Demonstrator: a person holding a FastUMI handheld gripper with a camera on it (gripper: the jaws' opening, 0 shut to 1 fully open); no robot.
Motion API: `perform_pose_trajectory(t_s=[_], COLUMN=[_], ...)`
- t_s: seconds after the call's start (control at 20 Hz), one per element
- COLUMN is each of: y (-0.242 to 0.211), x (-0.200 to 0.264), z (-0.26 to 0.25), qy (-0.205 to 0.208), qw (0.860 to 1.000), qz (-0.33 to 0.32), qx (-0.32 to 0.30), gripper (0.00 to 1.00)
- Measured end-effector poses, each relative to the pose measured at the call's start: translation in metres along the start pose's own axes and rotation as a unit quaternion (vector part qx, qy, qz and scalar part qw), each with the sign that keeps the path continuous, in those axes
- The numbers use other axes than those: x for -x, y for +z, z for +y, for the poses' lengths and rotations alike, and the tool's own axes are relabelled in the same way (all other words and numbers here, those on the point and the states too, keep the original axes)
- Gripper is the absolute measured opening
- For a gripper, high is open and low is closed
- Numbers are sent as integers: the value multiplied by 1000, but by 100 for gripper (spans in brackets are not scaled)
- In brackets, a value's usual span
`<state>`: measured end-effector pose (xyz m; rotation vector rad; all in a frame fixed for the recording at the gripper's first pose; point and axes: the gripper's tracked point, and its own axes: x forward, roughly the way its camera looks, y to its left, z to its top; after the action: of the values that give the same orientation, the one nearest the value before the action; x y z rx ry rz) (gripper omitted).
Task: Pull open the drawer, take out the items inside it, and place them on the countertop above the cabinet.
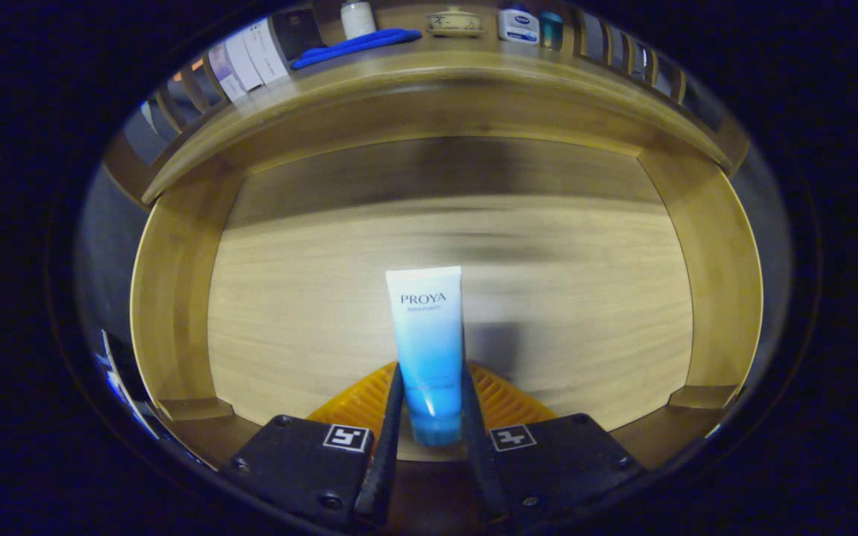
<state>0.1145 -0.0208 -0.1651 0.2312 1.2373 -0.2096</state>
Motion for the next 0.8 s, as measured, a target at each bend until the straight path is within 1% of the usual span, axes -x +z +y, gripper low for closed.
perform_pose_trajectory(t_s=[0.15, 0.4, 0.6, 0.8], y=[0, 12, 35, 70], x=[11, 46, 78, 104], z=[2, 6, 4, 3], qy=[10, 45, 53, 56], qw=[1000, 999, 997, 994], qz=[-8, -28, -60, -89], qx=[-1, 0, 7, 11], gripper=[42, 42, 42, 42])
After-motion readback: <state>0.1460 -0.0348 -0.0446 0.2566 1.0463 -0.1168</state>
